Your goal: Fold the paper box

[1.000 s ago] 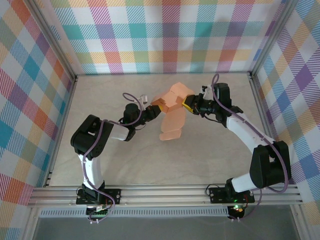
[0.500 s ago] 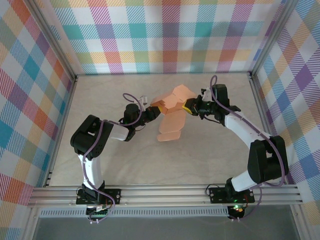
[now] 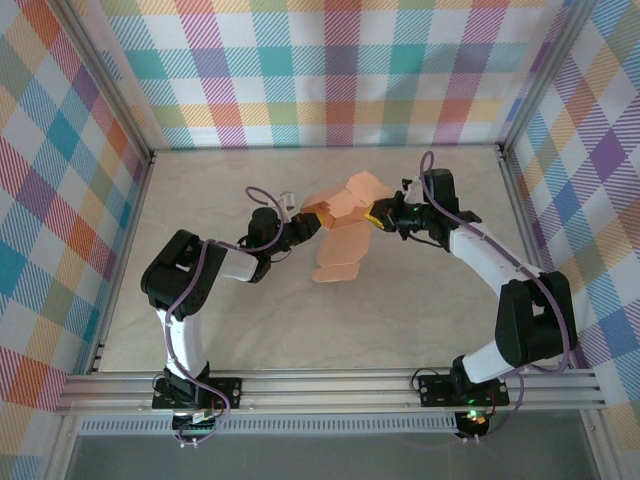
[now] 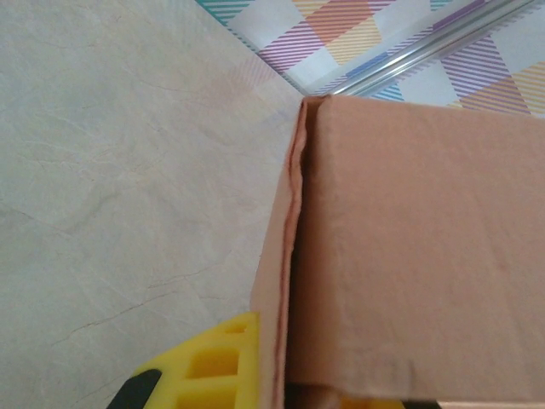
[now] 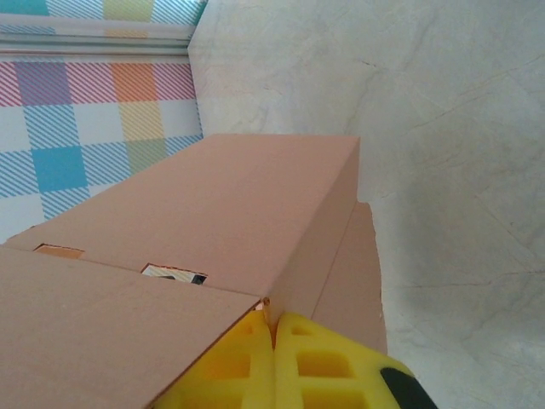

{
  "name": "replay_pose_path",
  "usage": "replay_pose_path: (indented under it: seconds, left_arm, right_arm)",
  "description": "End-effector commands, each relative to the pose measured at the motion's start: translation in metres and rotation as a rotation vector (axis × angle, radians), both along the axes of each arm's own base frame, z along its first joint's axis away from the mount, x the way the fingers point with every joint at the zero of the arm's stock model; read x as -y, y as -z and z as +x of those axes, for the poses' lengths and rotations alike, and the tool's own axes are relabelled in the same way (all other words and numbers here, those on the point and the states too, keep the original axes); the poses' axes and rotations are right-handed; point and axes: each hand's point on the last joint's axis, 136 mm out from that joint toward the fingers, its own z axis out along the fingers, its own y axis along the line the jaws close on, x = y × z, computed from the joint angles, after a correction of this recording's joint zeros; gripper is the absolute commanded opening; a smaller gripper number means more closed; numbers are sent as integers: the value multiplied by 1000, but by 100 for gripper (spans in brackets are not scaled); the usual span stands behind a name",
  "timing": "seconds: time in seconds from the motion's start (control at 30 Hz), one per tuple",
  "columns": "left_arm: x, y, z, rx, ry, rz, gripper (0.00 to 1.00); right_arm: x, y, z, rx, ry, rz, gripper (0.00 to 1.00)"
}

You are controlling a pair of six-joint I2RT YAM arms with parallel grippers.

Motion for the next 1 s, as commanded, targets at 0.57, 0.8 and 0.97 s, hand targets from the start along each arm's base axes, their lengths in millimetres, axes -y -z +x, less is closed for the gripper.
replay_pose_path:
  seconds: [0.57,0.8,0.97]
  left_arm:
    - [-7,-13,4,35,-53,-31,0]
    - [-26,4,9,-4,-166,19,0]
    - [-36,8,10,9,-214,89,0]
  right_arm:
    - [22,-21,-1,97,76,-105,56]
    - [41,-52,-11,206,108,-226,67]
    - [26,-78,-20,258,33,-293,70]
